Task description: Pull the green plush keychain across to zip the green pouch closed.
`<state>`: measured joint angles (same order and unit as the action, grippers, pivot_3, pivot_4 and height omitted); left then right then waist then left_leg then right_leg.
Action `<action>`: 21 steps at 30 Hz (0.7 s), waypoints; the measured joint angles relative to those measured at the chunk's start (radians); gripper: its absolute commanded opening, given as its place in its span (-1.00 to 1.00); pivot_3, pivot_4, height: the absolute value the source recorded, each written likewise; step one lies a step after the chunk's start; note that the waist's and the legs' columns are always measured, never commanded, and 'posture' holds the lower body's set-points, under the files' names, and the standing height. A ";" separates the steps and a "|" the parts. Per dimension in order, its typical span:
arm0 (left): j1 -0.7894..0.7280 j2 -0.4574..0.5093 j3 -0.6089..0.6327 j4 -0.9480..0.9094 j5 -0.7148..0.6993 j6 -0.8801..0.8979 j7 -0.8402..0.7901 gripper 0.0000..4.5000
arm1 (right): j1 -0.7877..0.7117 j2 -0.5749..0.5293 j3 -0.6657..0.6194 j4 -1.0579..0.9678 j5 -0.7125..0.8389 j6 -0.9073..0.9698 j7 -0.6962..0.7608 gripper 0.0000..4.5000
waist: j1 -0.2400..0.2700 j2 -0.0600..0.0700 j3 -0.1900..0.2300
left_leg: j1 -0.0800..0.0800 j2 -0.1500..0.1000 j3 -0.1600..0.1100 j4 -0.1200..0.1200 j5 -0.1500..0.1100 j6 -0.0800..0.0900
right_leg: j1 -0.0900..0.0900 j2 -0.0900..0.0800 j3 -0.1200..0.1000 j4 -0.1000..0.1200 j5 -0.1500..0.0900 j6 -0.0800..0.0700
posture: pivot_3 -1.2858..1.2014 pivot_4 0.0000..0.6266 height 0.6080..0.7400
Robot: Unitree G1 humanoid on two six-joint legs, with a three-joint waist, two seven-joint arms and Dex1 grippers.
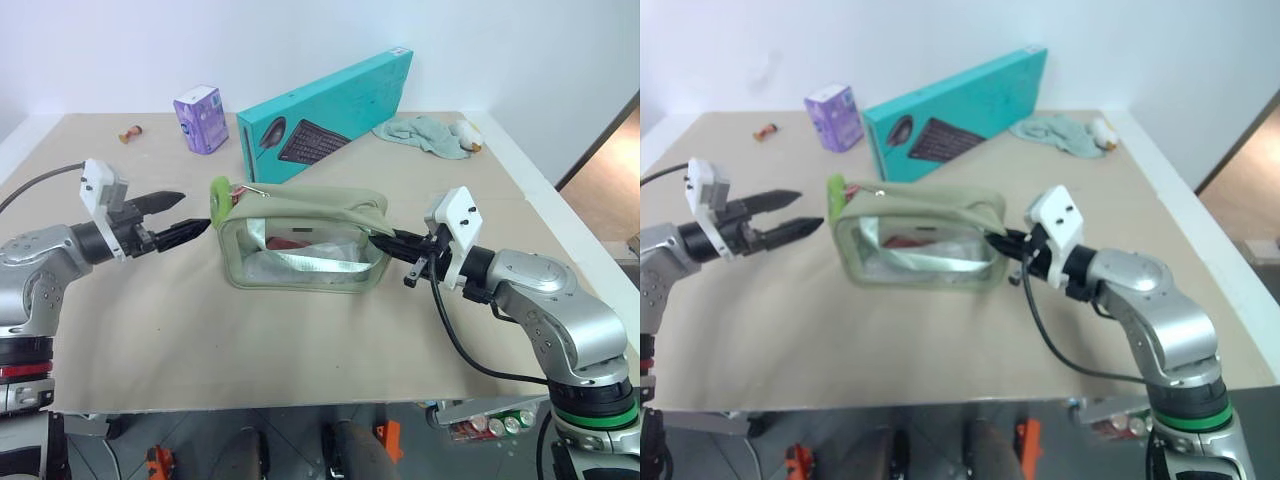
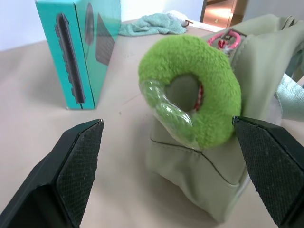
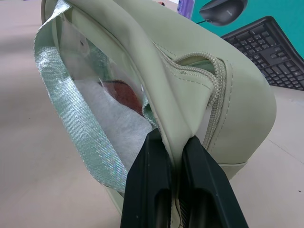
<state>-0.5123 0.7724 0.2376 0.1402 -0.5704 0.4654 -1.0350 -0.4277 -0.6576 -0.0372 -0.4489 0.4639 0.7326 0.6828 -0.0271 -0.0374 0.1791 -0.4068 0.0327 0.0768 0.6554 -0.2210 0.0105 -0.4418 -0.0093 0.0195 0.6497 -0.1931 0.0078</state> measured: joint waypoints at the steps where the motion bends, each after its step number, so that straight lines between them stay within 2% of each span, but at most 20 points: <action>1: -0.003 -0.005 -0.006 0.000 0.003 -0.004 -0.003 1.00 | 0.001 -0.001 0.000 0.000 -0.001 -0.002 0.001 -0.99 | 0.000 0.000 0.000 | 0.000 0.000 0.000 0.000 0.000 0.000 | 0.000 0.000 0.000 0.000 0.000 0.000 | 0.03 -0.52 1.00; 10: -0.041 -0.060 -0.114 0.012 0.062 -0.050 -0.043 1.00 | 0.008 -0.014 0.001 0.034 -0.030 -0.068 0.045 -0.99 | 0.003 0.000 0.000 | 0.000 -0.001 0.000 0.000 0.000 0.000 | 0.000 0.000 0.000 0.000 0.000 0.001 | 0.03 -0.52 1.00; 16: -0.073 -0.082 -0.122 0.055 0.091 -0.093 -0.057 1.00 | 0.008 -0.016 0.003 0.054 -0.042 -0.098 0.061 -0.99 | 0.004 0.000 0.000 | -0.001 -0.001 0.000 0.000 0.000 0.000 | 0.000 -0.001 0.000 -0.001 0.000 0.001 | 0.03 -0.52 1.00; 21: -0.076 -0.096 -0.121 0.059 0.096 -0.099 -0.060 0.33 | 0.007 -0.018 0.003 0.062 -0.047 -0.112 0.071 -1.00 | 0.004 0.000 0.000 | -0.001 -0.002 0.000 0.000 0.000 0.000 | 0.000 -0.002 0.000 -0.001 0.001 0.002 | 0.03 -0.52 1.00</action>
<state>-0.5885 0.6767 0.1165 0.1992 -0.4742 0.3666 -1.0947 -0.4203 -0.6758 -0.0346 -0.3871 0.4173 0.6209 0.7541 -0.0232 -0.0377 0.1791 -0.4075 0.0310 0.0768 0.6555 -0.2210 0.0105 -0.4416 -0.0109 0.0196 0.6490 -0.1925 0.0094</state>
